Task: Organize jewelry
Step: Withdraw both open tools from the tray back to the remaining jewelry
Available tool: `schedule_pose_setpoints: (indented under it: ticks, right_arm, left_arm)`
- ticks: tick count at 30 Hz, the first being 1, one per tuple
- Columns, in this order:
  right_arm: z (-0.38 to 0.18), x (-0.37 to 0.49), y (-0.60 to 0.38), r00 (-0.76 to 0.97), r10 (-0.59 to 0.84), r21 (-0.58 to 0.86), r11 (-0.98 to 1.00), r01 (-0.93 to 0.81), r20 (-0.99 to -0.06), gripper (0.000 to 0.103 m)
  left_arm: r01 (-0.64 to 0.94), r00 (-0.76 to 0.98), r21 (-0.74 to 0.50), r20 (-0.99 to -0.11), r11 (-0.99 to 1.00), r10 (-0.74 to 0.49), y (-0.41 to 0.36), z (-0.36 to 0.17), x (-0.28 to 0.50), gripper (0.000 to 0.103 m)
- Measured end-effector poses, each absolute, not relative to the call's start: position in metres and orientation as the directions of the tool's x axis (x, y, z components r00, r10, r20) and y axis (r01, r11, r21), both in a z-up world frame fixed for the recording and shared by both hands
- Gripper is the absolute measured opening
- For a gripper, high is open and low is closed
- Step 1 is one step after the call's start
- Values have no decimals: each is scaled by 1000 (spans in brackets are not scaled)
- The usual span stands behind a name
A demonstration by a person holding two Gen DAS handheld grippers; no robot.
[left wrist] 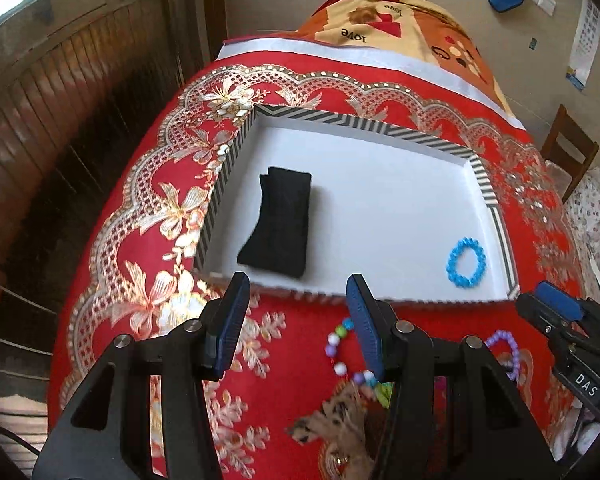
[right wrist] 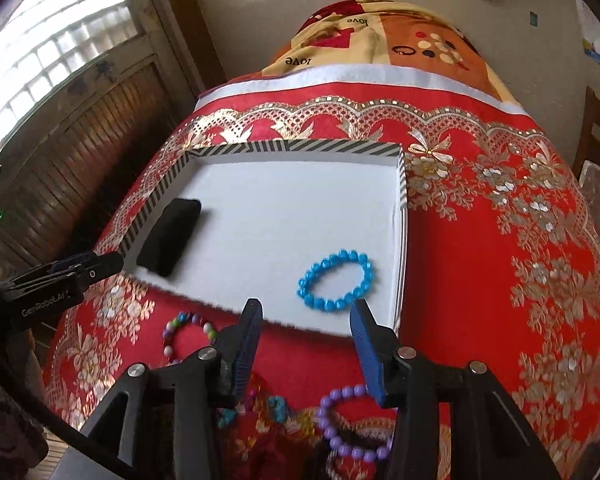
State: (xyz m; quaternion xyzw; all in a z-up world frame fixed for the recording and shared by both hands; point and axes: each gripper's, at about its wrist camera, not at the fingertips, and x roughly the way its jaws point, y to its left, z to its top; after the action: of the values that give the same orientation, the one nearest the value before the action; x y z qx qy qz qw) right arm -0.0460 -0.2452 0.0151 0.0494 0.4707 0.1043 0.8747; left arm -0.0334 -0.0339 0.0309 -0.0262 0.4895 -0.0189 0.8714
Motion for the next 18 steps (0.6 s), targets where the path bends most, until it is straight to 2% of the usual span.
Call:
schedule_pose_setpoints:
  ticks: [5,15,18]
  right_arm:
    - [21,-67,-245,543,223,177,975,-136,-810,56]
    - [31,-104,-248,558,210,164,978,-132,-803,58]
    - [33,-115,-249,564,205,156,979,-134,-800,61]
  left_arm:
    - [17,527,-61,-848,998,-61,-40,33,-55,50]
    - [39,538,-61,-840,997,-72,-48,37,-91,50]
    - [44,543,-61,-836,997,-75,-51,39,-101,50]
